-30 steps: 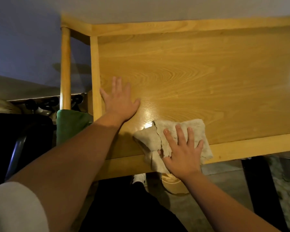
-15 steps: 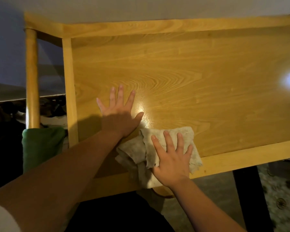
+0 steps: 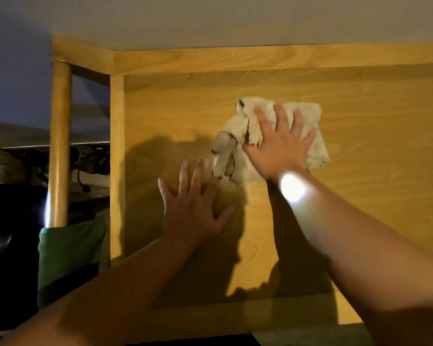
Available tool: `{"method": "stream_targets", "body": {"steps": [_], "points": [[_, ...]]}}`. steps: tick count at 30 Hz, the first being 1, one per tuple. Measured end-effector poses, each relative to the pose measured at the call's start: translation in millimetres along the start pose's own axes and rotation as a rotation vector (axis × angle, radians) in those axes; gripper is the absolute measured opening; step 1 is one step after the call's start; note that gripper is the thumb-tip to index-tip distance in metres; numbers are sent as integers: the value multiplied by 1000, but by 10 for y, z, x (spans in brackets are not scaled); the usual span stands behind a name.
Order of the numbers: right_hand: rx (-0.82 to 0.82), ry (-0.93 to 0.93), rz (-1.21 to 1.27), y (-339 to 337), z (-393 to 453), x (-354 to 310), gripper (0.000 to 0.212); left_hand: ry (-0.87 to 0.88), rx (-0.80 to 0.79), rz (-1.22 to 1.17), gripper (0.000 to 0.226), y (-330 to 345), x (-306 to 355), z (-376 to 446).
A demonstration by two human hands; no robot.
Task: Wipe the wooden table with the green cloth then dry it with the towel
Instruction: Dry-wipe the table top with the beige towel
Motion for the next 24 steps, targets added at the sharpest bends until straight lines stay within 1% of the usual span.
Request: {"method": "stream_targets", "body": {"steps": [4, 10, 15, 17, 20, 24], "points": [[40, 36, 45, -117, 544, -109, 86, -14, 12, 14, 86, 25, 19, 1], [46, 45, 37, -220, 1032, -213, 84, -33, -32, 9, 85, -40, 29, -25], [45, 27, 21, -319, 1377, -306, 84, -16, 28, 33, 85, -14, 21, -37], [58, 20, 18, -322, 1411, -302, 81, -28, 29, 23, 84, -30, 36, -30], [12, -13, 19, -301, 1273, -277, 71, -56, -11, 34, 84, -67, 53, -16], [-1, -68, -7, -179, 709, -139, 67, -47, -52, 47, 81, -48, 29, -10]]}}
Point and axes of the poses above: each hand's wrist, its own z-axis towards the middle knuckle, its own y-axis out of the palm, x = y × z, the point moved 2 cm from there along z, towards the middle knuckle, and after that the axes turned 4 degrees about y, right-handed, at the moved point
